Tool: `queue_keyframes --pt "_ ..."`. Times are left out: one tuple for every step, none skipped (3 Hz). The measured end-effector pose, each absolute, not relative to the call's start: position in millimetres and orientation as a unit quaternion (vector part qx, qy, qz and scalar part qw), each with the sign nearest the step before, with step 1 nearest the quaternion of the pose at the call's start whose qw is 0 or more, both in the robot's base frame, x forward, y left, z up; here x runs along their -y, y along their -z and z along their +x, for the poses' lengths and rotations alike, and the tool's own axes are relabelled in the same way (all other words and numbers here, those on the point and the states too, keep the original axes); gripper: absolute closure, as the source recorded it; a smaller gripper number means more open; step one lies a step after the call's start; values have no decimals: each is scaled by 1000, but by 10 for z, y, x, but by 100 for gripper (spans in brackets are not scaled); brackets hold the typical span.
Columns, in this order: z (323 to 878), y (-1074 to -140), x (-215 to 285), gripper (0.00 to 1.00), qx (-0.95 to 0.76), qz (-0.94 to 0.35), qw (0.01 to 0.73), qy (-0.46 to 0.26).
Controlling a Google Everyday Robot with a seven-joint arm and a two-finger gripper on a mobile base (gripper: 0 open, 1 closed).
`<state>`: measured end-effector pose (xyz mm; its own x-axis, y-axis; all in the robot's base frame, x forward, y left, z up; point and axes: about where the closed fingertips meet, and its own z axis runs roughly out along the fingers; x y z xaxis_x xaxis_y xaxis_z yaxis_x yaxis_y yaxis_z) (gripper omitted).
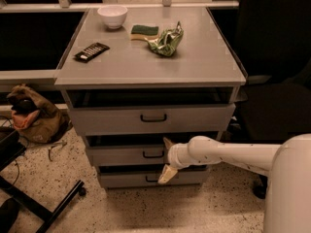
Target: Open middle drawer
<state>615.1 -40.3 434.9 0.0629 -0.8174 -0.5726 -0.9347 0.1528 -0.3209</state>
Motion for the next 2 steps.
queue_keyframes --pt "6258 -4298 384 0 -680 -642 342 -93" --pt "6412 -4311 335 0 -675 -649 339 -94"
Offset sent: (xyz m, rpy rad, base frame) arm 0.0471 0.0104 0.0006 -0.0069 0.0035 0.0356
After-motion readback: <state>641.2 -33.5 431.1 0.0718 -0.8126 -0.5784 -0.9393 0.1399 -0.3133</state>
